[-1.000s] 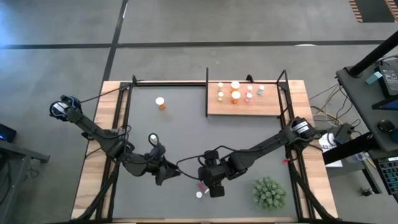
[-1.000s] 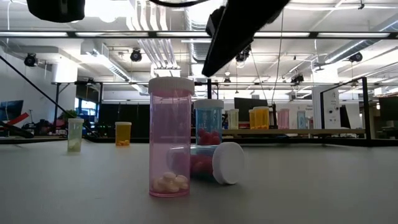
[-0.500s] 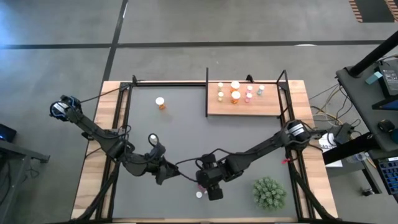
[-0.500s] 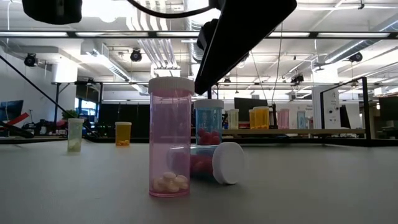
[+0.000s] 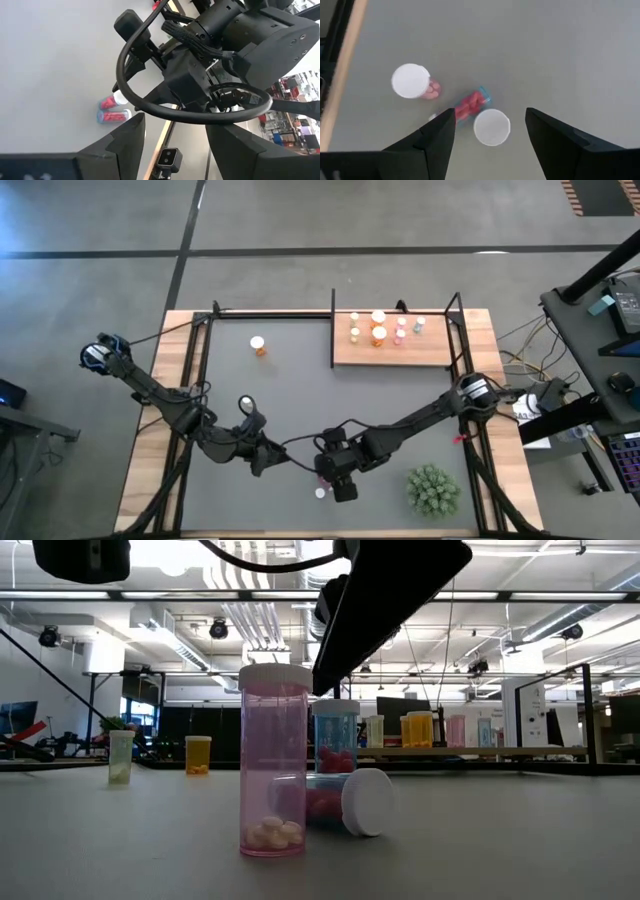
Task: Pick and place medicine bottles onto shelf by color
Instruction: Put the top blue medicine bottle on the shelf aligned with the other blue medicine bottle
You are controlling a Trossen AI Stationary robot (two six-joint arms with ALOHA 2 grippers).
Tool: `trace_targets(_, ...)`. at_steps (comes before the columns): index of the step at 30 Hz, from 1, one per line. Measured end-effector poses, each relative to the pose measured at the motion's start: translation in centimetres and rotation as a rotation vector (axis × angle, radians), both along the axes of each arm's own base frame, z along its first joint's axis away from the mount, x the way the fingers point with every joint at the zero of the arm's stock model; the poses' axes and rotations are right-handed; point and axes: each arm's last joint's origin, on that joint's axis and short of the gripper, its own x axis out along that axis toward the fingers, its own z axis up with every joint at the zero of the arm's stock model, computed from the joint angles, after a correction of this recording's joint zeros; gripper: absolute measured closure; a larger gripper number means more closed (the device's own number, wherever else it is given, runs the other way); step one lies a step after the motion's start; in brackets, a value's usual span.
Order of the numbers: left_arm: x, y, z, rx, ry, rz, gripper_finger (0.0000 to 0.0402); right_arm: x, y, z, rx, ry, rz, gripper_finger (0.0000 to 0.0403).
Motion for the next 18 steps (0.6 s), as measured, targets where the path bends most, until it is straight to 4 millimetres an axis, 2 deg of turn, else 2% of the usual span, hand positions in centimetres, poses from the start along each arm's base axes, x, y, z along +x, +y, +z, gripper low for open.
trace_targets(18, 0.0, 0.0, 0.0, 0.0, 0.0, 0.0, 0.0209, -0.3, -0.3, -1.4, 0.031, 0.01, -0.057, 0.0172)
